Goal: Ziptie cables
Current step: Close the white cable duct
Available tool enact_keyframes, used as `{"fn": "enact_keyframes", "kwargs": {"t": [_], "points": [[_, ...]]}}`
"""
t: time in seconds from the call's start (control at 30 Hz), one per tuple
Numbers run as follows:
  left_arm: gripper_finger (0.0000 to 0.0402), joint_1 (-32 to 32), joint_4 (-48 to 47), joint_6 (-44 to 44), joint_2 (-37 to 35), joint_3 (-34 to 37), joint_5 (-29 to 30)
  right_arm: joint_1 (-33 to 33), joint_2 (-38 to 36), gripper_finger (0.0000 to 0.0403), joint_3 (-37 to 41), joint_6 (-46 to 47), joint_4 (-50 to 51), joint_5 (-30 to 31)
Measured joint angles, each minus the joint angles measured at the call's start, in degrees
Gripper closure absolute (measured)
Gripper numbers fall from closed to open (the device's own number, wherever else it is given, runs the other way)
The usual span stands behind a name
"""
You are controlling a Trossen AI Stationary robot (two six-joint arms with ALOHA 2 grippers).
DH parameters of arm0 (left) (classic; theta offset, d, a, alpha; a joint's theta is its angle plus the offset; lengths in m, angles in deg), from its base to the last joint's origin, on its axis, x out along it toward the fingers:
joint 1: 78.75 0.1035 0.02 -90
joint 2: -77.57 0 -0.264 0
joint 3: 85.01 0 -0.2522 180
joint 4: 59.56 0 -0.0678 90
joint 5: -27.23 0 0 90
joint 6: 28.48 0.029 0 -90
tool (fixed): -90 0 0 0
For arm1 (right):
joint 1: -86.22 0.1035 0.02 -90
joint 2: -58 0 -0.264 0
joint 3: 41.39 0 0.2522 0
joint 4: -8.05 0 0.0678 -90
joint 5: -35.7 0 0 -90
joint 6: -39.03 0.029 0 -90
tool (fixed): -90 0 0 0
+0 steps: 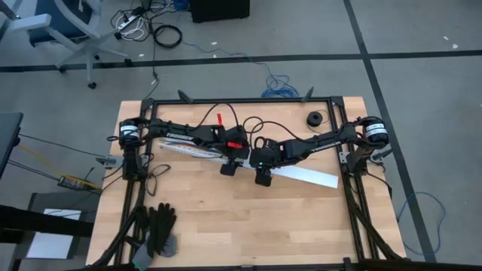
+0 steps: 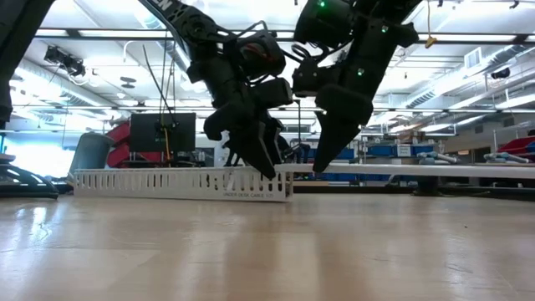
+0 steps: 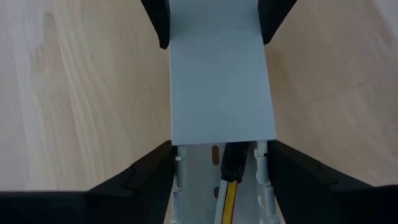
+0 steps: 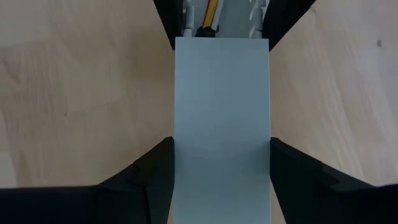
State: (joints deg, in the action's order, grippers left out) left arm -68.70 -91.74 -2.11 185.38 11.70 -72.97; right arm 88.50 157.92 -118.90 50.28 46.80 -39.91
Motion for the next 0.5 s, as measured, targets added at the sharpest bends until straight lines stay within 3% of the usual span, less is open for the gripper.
{"fn": "enact_keyframes", "kwargs": {"t": [0.5], "points": [[0.0197,0.03,0.29,0.03,0.00,0.02,1.72,0.26,-1.26,0.0192,-0.02,1.85,-0.22,-0.10]]}}
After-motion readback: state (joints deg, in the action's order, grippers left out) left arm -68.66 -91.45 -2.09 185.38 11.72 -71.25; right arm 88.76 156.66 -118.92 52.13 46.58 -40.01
